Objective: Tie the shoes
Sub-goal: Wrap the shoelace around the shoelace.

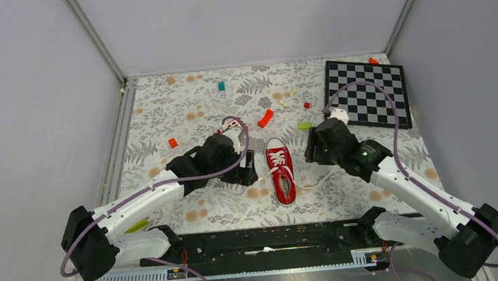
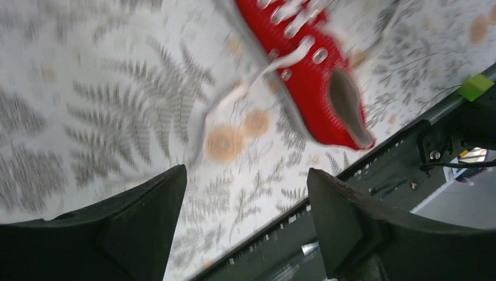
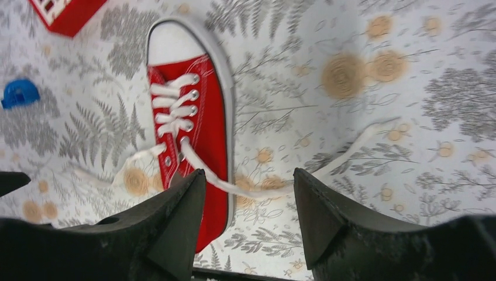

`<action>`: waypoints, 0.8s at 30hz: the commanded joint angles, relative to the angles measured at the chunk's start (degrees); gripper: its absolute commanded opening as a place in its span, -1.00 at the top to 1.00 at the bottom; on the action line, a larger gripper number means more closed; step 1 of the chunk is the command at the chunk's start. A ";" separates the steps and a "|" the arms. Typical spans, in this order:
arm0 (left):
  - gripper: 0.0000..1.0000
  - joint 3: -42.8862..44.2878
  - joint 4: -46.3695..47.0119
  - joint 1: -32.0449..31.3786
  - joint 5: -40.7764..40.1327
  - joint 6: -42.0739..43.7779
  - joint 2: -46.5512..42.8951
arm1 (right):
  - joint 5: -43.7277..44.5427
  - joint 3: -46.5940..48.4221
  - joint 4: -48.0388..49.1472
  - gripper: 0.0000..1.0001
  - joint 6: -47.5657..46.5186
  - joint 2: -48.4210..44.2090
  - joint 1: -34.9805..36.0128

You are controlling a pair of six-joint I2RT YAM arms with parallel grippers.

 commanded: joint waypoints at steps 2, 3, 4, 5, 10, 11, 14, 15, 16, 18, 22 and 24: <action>-0.60 2.23 18.20 -1.46 0.74 21.54 2.23 | -1.35 -1.45 -1.71 -0.28 -0.70 -5.64 -5.80; -0.56 1.11 20.89 -1.47 2.98 24.98 2.50 | -1.51 -1.65 -2.04 -0.28 -0.96 -6.40 -6.24; -0.51 0.47 22.45 -1.44 4.89 28.07 2.94 | -1.38 -1.65 -2.53 -0.28 -1.55 -6.76 -6.58; -0.50 0.74 22.39 -1.43 5.93 29.68 3.62 | -0.93 -1.49 -3.30 -0.28 -1.97 -7.04 -7.01; -0.28 6.39 17.95 0.25 19.23 30.90 13.18 | -1.20 -1.76 -3.86 -0.29 -3.25 -7.66 -8.98; -0.29 5.60 19.60 0.04 19.76 30.44 14.93 | -2.21 -1.80 -3.47 -0.29 -3.29 -7.36 -9.07; -0.32 1.46 26.30 -0.33 19.04 29.53 15.91 | -3.70 -1.76 -3.06 -0.29 -3.32 -5.61 -9.14; -0.32 -0.10 28.19 -0.30 17.72 29.36 15.73 | -3.96 -1.70 -3.04 -0.29 -3.39 -5.31 -9.12; -0.32 -1.02 29.83 -0.32 16.73 29.33 15.42 | -4.18 -1.63 -2.98 -0.29 -3.53 -5.07 -9.10; -0.33 -1.97 32.40 -0.35 14.84 29.81 15.30 | -4.63 -1.79 -2.69 -0.29 -3.94 -4.89 -9.10; -0.34 -1.41 32.26 -0.29 15.25 32.10 18.44 | -5.08 -1.49 -2.47 -0.30 -4.42 -4.09 -9.16; -0.34 -0.83 32.32 -0.35 16.26 32.22 20.69 | -5.29 -1.47 -2.34 -0.30 -4.35 -3.91 -9.19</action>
